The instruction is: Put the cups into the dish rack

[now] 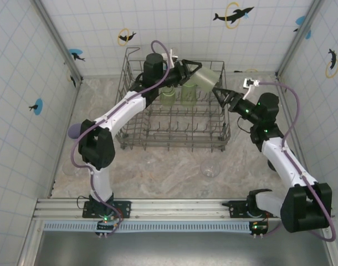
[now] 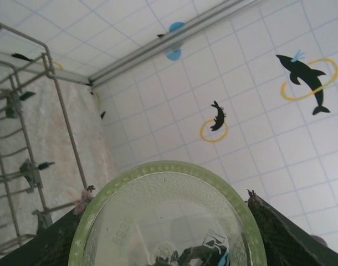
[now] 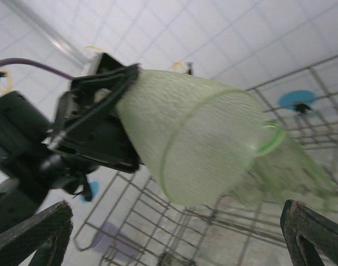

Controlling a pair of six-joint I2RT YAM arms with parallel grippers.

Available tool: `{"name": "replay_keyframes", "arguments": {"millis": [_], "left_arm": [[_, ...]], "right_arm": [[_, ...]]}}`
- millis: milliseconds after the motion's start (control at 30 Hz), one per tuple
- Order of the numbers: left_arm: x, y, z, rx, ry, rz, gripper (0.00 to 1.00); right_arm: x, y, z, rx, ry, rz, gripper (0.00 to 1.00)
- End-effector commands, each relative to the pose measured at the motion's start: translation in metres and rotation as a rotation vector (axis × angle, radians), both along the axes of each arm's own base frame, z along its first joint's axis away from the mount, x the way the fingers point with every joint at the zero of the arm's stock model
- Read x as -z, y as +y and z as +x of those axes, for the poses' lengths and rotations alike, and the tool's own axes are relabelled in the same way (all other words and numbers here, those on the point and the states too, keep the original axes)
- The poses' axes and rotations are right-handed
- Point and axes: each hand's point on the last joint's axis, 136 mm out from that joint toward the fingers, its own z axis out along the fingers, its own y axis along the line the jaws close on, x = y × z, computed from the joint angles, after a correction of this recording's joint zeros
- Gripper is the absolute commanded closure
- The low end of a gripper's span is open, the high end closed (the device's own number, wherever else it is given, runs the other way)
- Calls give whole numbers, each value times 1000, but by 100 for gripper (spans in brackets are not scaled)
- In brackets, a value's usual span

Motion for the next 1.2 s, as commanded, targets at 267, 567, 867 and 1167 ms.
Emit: {"name": "replay_keyframes", "arguments": {"millis": [267,567,867,1167], "left_arm": [[1,-8,28,-146,-272,259,100],[16,-22,38,-212,-433,418,100],[35,-47,46,-208,-528,499,100],[58,-65,46,-221,-649,628,100]], "right_arm": [[40,-63,-9,302,84,-227,0],[49,-84,-21,394,90,-319,0],[54,-92,-24,418,91,-357,0],[60,-97,-23,426,96,-374,0]]}}
